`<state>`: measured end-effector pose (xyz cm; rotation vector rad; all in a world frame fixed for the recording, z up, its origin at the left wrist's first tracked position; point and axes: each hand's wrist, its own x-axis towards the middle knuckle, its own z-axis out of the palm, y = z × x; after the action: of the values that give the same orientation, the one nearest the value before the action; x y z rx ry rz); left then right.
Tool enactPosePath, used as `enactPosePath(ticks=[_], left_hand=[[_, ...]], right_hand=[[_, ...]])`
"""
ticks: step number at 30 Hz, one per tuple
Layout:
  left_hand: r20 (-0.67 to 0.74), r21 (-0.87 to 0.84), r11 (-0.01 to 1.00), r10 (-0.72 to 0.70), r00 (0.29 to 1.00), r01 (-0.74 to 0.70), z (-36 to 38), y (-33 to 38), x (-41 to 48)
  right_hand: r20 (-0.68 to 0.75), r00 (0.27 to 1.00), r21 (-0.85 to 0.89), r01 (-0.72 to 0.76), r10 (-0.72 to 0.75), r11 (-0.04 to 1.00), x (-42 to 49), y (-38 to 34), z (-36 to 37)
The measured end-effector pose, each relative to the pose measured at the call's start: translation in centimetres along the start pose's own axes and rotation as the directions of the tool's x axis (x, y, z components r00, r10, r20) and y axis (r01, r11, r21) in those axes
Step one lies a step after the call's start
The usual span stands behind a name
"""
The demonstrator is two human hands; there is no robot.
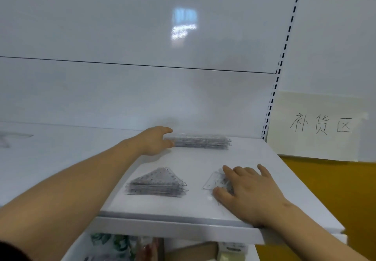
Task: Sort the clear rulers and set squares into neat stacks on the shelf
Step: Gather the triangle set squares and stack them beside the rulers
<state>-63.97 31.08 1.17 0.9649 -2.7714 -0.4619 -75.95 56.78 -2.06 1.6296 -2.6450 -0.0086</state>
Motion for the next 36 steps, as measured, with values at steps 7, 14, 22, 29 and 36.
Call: enactPosePath(ticks=[7, 14, 22, 29, 36], left_hand=[[-0.034, -0.008, 0.996, -0.089, 0.995, 0.089, -0.8, -2.3, -6.1], [-0.07, -0.026, 0.985, -0.174, 0.982, 0.173, -3.1, -7.1, -12.7], [-0.106, -0.025, 0.947, -0.321, 0.941, 0.32, -8.1, -19.8, -21.8], [-0.162, -0.03, 0.907, -0.42, 0.893, 0.421, -13.1, -31.8, -28.7], [-0.191, -0.034, 0.876, -0.478, 0.857, 0.481, -16.8, -40.2, -32.1]], right_hand=[[-0.054, 0.998, 0.02, 0.043, -0.041, 0.999, 2.6, -1.0, -3.2], [0.009, 0.996, 0.13, 0.084, -0.086, 0.988, 7.3, -6.8, -5.0], [-0.029, 0.976, 0.214, 0.216, -0.215, 0.953, 10.8, -23.6, -7.2], [-0.078, 0.927, 0.217, 0.374, -0.366, 0.902, 12.2, -40.7, -8.3], [-0.041, 0.894, 0.196, 0.445, -0.446, 0.874, 15.7, -51.6, -8.0]])
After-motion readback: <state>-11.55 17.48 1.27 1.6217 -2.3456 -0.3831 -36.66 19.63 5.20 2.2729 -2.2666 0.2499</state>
